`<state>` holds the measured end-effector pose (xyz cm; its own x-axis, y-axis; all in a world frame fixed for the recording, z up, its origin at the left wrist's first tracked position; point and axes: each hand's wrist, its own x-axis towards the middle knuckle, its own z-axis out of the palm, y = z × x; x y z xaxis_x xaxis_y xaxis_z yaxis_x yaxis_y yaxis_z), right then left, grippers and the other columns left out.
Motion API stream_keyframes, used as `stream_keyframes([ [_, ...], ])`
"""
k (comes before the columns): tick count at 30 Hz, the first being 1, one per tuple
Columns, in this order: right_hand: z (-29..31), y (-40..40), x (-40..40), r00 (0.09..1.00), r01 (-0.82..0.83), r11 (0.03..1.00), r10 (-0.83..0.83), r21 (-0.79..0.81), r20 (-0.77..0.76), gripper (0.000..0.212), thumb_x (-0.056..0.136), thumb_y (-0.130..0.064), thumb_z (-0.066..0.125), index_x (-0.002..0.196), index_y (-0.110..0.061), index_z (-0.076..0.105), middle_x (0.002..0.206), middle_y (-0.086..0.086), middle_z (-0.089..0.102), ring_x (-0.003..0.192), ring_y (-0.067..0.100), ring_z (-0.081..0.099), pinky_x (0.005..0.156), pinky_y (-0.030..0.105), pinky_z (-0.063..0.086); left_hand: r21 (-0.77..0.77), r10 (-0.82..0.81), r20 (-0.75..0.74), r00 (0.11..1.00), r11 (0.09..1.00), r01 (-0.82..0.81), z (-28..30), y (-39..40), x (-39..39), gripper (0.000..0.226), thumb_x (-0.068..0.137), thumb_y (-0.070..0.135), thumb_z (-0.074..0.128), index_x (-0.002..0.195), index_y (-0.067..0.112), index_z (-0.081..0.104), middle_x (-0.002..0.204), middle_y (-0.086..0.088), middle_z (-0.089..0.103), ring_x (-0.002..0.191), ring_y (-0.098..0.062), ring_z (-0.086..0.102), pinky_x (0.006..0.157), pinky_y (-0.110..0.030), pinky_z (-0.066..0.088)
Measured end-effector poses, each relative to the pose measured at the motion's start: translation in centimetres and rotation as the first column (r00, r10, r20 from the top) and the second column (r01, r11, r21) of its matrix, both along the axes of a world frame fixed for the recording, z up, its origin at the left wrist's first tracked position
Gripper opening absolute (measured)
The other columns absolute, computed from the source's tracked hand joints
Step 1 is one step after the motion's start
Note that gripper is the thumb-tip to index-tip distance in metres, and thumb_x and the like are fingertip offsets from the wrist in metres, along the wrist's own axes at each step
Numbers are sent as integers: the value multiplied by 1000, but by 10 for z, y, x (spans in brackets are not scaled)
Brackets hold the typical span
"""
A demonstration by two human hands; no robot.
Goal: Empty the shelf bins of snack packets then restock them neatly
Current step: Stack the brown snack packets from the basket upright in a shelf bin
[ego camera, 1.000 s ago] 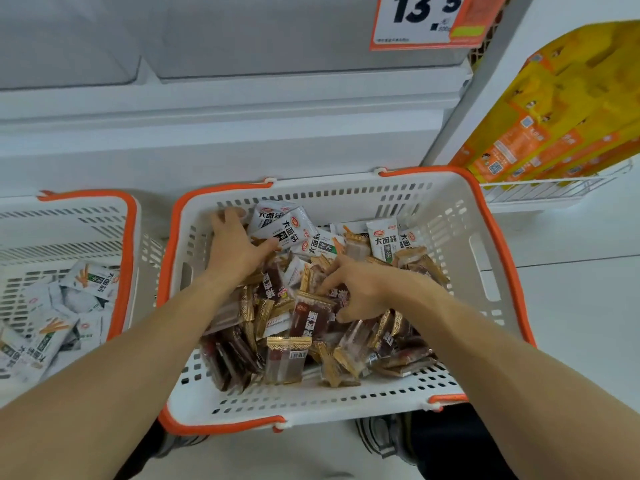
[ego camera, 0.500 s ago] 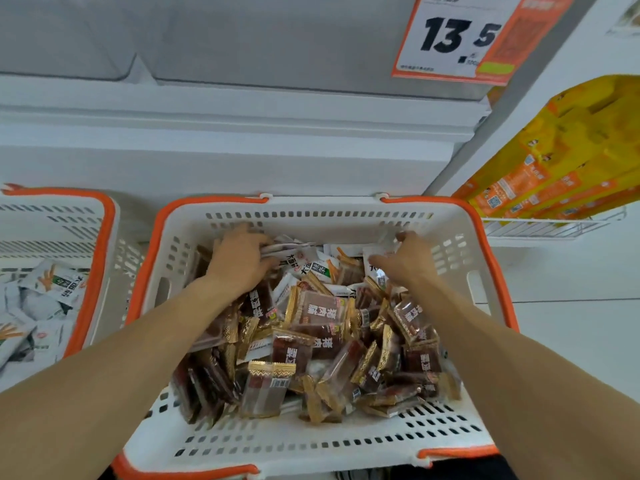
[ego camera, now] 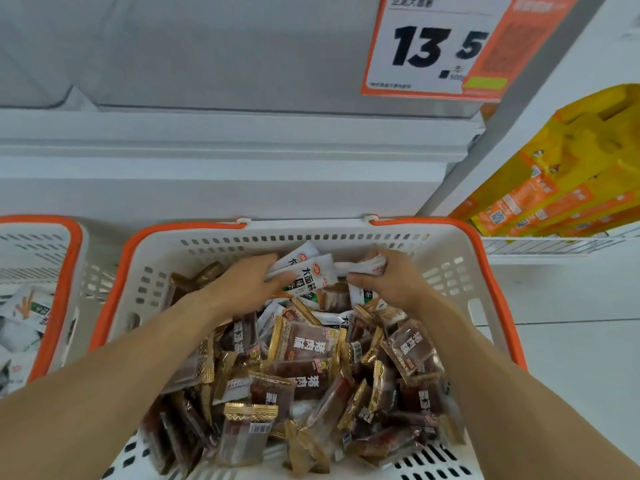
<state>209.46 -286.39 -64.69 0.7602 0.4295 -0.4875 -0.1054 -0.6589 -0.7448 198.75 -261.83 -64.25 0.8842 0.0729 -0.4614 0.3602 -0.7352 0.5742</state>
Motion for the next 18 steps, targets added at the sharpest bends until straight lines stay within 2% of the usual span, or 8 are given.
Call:
stream_keyframes([
  [3,14,-2,2,998,-50,998,48,50,36,30,74,-26,90,90,-25,64,83,-11,67,76,7,63,68,25,46,-84,29,-30,999,996,-31,7,-4,6,28,93,37,67,118,29,57,115,14,64,97,2,61,75,-15,48],
  [6,28,-4,5,993,-88,993,82,77,87,32,70,-23,92,94,-29,72,91,-12,73,85,1,68,74,26,55,-105,2,-30,1000,994,-5,19,-11,9,52,87,31,76,133,23,56,127,13,60,111,-4,60,93,-23,51],
  [7,35,-4,5,991,-98,992,90,78,98,31,71,-25,91,97,-29,74,89,-13,74,84,-1,69,72,22,56,-72,-12,-23,1000,997,11,25,-13,8,45,87,32,76,128,24,60,123,13,63,106,-4,63,90,-24,52],
  [9,53,0,8,986,-125,990,117,57,121,27,75,-31,89,97,-25,76,83,-13,74,76,-2,69,64,17,52,4,-9,13,1000,1000,9,40,-14,4,18,89,37,72,105,28,68,98,12,70,82,-2,66,69,-23,51],
  [11,72,7,12,979,-131,990,122,45,164,34,76,-38,87,92,-11,75,74,-2,73,65,6,67,59,24,49,19,40,67,997,999,-42,60,-10,-5,7,92,39,68,95,33,66,83,13,70,68,-1,65,59,-21,46],
  [14,117,25,12,965,-175,983,162,46,208,49,77,-40,86,78,4,66,56,6,51,46,11,41,50,28,31,-41,121,168,978,992,-116,92,5,-25,11,95,35,65,104,38,61,86,19,68,77,-2,64,67,-21,48],
  [16,145,43,4,949,-236,972,226,20,219,55,74,-48,85,79,3,67,55,6,50,44,18,40,51,30,29,-78,204,171,964,978,-193,112,20,-46,9,95,35,64,103,32,63,87,16,69,81,-6,66,67,-16,47],
  [18,169,67,-14,920,-269,962,268,-39,285,58,73,-52,83,62,-3,53,50,5,48,41,19,40,49,29,29,-177,309,121,943,942,-286,131,35,-69,21,95,42,60,111,29,65,97,13,73,84,-3,70,73,-18,53],
])
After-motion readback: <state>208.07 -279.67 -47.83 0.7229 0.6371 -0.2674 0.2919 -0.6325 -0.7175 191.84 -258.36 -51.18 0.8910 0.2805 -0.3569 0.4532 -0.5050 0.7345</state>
